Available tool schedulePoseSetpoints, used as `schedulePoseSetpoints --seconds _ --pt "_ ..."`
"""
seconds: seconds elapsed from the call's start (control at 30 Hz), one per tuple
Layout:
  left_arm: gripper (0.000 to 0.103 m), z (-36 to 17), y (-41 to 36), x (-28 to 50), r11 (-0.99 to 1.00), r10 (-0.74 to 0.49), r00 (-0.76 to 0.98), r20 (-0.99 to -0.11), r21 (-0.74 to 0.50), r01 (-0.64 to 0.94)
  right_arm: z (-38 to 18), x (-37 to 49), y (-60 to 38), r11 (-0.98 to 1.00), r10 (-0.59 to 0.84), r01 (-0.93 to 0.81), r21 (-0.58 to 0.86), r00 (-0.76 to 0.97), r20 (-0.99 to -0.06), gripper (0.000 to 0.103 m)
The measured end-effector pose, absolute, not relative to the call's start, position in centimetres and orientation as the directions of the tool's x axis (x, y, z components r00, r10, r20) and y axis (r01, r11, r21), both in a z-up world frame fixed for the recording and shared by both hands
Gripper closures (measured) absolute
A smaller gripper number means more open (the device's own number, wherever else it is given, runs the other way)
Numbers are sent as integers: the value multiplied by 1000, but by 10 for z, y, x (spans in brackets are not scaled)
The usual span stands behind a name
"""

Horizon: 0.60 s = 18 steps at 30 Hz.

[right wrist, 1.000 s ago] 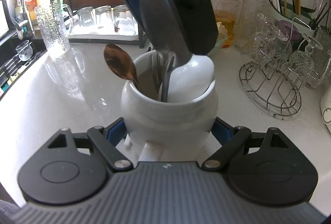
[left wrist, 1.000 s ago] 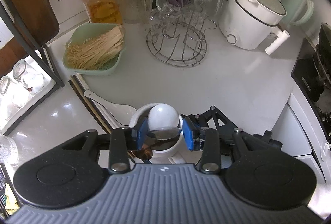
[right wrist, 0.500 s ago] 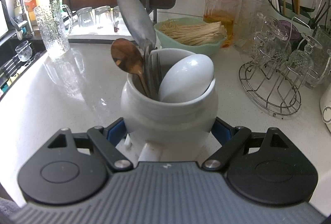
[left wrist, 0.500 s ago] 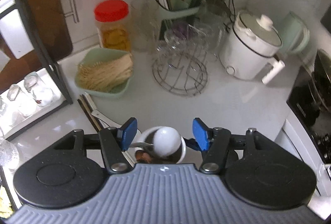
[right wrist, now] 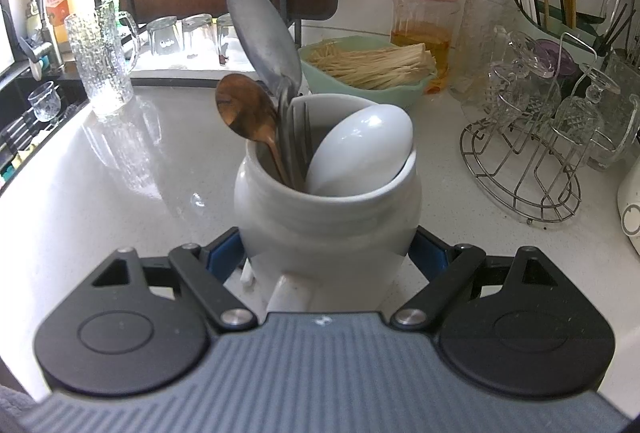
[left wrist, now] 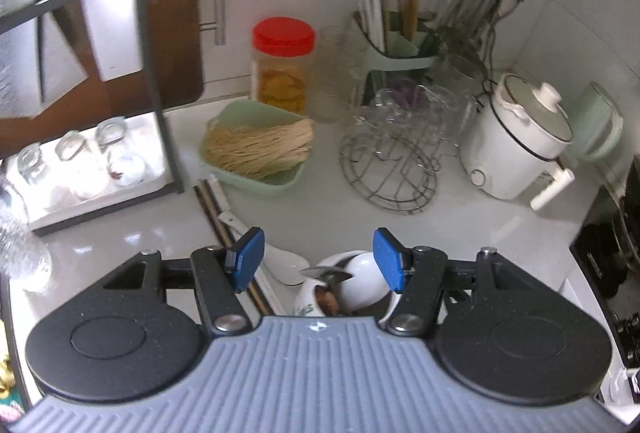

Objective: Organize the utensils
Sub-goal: 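Move the left tool to the white ceramic spoon on the counter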

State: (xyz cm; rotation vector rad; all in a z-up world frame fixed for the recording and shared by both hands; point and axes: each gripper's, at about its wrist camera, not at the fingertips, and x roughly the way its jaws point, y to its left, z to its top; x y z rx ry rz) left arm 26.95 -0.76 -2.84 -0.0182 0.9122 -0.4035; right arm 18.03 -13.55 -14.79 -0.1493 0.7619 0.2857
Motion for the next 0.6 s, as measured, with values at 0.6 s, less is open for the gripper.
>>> schedulePoseSetpoints --seconds 0.6 --pt "37 -78 48 258 962 -268 569 -777 -252 108 -150 175 -138 952 208 -306 -27 707 -676 13"
